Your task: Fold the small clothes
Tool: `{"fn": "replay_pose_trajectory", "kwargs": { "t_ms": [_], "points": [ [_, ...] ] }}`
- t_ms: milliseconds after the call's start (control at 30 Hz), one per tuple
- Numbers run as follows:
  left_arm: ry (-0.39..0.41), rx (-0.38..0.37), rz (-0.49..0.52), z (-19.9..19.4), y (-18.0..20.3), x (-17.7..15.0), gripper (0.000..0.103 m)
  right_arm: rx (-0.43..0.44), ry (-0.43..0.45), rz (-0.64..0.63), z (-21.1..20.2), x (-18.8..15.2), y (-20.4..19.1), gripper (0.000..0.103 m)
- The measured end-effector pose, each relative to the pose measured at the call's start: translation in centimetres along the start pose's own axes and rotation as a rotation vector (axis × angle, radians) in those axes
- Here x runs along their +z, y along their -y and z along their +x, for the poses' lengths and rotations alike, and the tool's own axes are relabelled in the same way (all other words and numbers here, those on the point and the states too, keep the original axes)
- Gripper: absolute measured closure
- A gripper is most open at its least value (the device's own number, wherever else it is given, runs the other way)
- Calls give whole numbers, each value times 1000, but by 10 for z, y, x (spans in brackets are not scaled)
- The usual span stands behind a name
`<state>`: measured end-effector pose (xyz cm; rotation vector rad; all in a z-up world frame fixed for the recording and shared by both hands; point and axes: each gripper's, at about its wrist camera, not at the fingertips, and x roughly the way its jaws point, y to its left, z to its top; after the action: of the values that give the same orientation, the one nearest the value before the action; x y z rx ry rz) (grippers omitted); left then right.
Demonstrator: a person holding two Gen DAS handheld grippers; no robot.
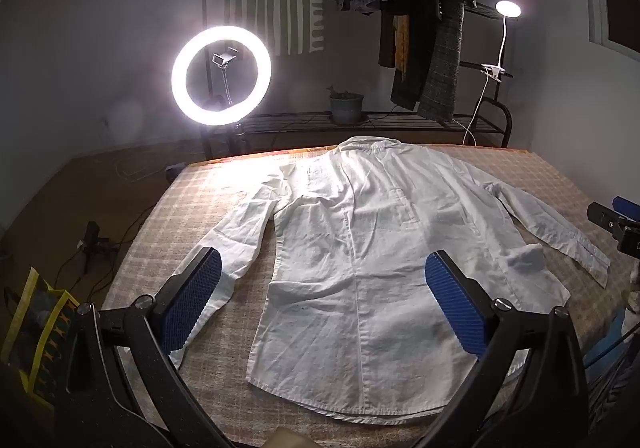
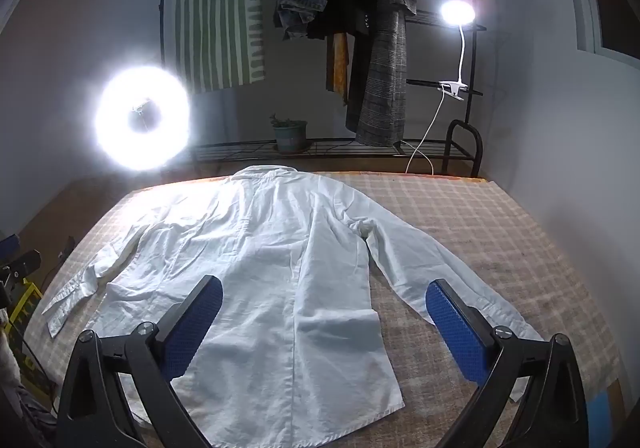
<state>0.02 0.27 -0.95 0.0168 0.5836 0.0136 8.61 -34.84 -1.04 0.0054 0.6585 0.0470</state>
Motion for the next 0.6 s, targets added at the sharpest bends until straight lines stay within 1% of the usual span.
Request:
{"fn": "replay_pose_trajectory", "kwargs": {
  "t_ms": [600],
  "points": [
    [5, -2, -5, 0, -2, 3, 0, 1, 0, 3, 0, -2, 1, 0]
  ]
}}
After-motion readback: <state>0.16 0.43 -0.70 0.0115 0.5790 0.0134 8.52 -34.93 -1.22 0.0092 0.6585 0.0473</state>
